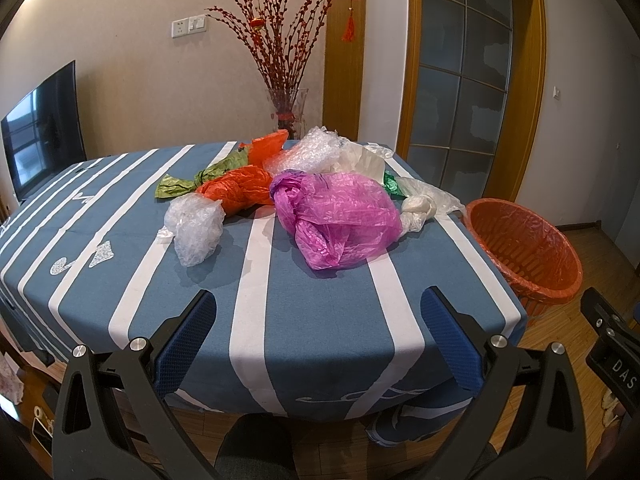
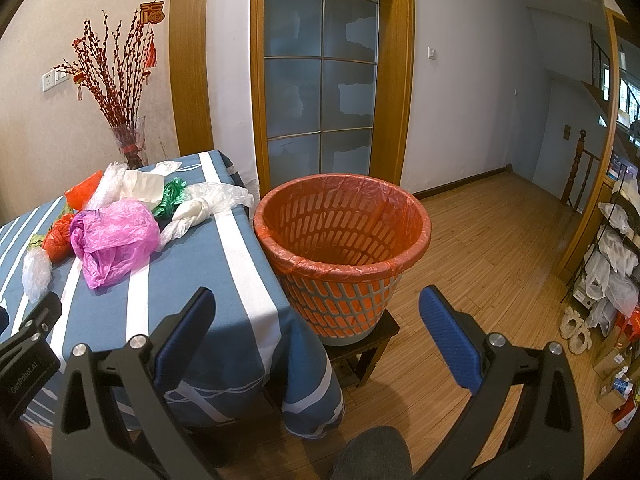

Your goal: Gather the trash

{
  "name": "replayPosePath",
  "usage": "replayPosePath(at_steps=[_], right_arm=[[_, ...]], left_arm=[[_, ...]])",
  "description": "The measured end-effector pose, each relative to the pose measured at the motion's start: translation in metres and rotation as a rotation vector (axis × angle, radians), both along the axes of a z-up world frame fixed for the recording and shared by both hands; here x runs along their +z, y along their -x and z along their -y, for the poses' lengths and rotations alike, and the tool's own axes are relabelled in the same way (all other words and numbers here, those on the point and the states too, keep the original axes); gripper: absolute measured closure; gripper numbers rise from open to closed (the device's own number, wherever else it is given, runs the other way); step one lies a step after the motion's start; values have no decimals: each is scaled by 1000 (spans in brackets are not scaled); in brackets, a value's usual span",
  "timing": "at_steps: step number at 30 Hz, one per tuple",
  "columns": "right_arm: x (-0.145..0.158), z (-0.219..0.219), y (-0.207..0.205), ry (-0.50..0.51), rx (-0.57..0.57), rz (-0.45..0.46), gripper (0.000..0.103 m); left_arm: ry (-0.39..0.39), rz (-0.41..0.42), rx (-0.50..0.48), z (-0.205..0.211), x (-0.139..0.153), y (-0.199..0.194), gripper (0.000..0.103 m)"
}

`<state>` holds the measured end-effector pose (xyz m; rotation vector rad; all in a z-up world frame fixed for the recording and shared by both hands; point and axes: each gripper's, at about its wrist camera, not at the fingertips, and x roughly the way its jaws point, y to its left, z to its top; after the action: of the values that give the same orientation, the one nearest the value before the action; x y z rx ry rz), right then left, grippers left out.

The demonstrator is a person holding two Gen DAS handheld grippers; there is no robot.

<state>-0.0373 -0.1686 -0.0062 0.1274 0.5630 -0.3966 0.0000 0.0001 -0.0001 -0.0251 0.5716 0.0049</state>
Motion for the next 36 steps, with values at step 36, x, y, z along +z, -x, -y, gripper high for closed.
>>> replayPosePath(at_steps=[36], right_arm=[[-11, -16, -79, -71, 155, -11, 4]], left_arm=[[79, -66, 195, -84, -8, -59, 2]])
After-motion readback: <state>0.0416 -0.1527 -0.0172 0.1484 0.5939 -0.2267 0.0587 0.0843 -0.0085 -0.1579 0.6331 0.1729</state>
